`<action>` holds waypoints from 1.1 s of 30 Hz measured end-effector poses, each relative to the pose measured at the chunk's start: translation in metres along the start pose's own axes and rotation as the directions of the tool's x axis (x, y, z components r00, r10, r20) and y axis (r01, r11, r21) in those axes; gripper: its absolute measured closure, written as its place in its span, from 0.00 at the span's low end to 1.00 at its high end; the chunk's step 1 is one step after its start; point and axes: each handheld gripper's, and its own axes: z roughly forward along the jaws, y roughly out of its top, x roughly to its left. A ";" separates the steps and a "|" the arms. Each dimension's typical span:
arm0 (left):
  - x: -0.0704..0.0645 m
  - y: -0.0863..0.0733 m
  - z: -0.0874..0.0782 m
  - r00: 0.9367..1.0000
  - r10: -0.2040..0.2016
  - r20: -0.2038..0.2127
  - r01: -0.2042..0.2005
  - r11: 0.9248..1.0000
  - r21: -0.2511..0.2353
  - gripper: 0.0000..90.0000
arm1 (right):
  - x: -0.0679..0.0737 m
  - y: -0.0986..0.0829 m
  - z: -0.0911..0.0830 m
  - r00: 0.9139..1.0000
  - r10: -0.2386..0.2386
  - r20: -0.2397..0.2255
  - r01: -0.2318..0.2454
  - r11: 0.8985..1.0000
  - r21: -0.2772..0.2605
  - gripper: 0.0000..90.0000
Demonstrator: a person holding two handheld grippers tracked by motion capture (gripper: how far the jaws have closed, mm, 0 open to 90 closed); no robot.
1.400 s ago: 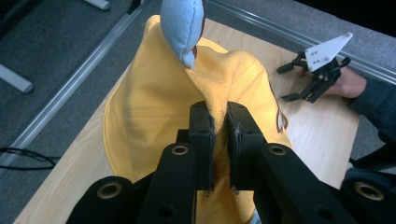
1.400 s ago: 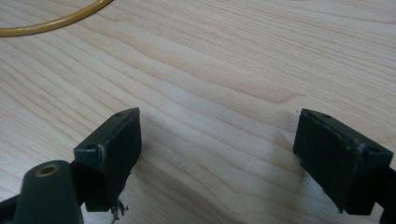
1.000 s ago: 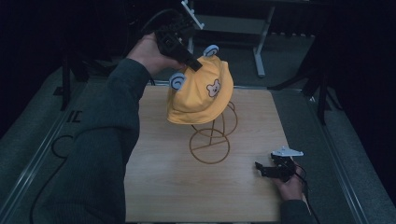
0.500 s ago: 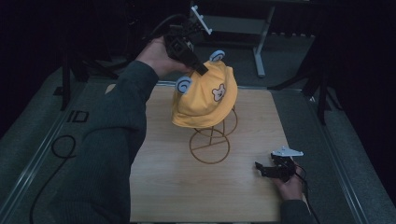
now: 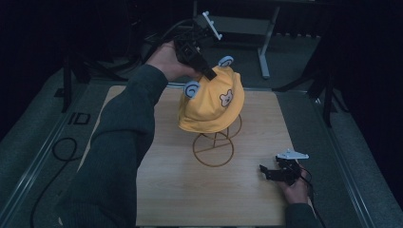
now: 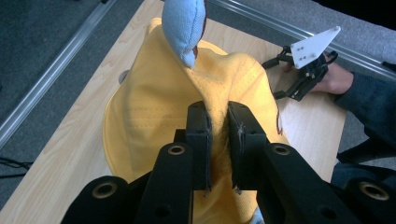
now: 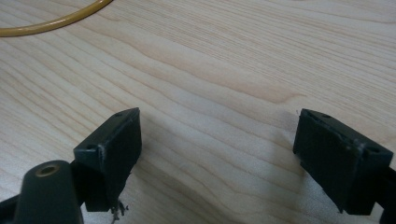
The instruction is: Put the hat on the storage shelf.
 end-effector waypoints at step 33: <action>-0.003 -0.001 0.054 1.000 0.005 0.016 -0.006 0.994 0.105 0.82 | 0.000 0.000 0.000 1.000 0.003 0.001 -0.003 1.000 -0.005 0.17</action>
